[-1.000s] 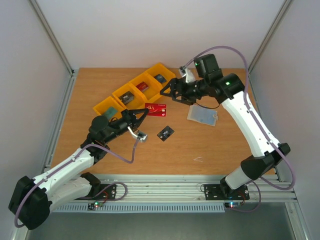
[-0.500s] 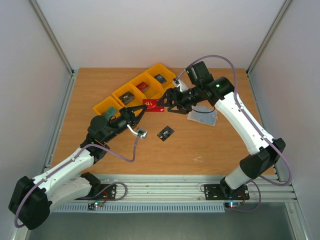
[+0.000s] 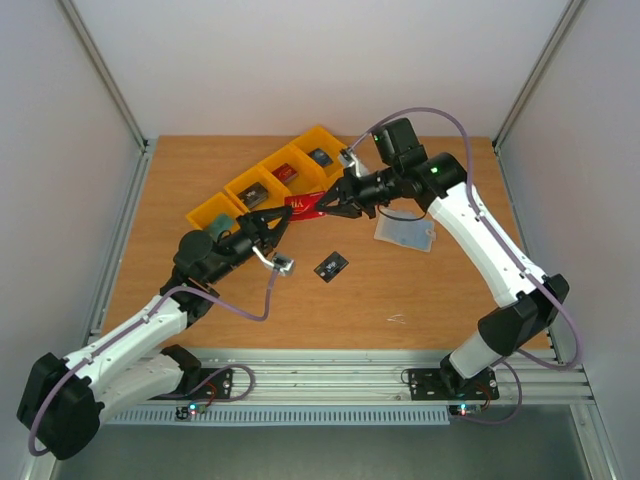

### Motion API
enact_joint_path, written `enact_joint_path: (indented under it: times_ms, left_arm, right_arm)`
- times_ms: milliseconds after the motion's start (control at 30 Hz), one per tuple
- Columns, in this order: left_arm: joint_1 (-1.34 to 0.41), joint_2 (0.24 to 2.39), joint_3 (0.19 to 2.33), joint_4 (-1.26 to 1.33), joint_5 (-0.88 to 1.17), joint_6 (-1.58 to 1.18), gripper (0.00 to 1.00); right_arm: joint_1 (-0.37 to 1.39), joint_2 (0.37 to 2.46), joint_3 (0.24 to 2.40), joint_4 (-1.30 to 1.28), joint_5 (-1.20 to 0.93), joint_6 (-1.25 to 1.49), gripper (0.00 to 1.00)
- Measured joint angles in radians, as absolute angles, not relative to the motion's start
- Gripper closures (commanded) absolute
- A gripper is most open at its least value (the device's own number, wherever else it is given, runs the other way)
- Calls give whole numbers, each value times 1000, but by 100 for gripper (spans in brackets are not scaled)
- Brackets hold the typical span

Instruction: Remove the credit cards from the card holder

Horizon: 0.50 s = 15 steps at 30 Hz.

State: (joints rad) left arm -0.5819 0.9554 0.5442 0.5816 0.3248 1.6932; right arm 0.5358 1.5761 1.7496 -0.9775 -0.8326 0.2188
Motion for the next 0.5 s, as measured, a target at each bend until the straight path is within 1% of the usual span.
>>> enact_joint_path:
  times_ms: [33,100,200,233,300,400,500]
  left_arm:
    - [-582,954,544,580,326,1695,46]
    - [-585,952,544,578,342,1692,43]
    - [-603,942,544,576,374,1695,42]
    - [-616,933,546,561,377,1686,42]
    - [-635,904,584,451,381,1633,42]
    - [-646,860,717,230,388,1495,46]
    - [-662,823,752,181,354,1410,45]
  right_arm:
    - [533,1583,1758,-982,-841,219,99]
    - [529,1606,1787,-993,-852,217,99]
    - [527,1674,1871,-1026,-879,193,99]
    - [527,1713,1932,-1068,-884,159,99]
    - [527,1783,2054,-1158,-871,74,99]
    - [521,1855,2205,-1295,-842,-41,99]
    - [513,1886,2282,-1382,-847,-88,99]
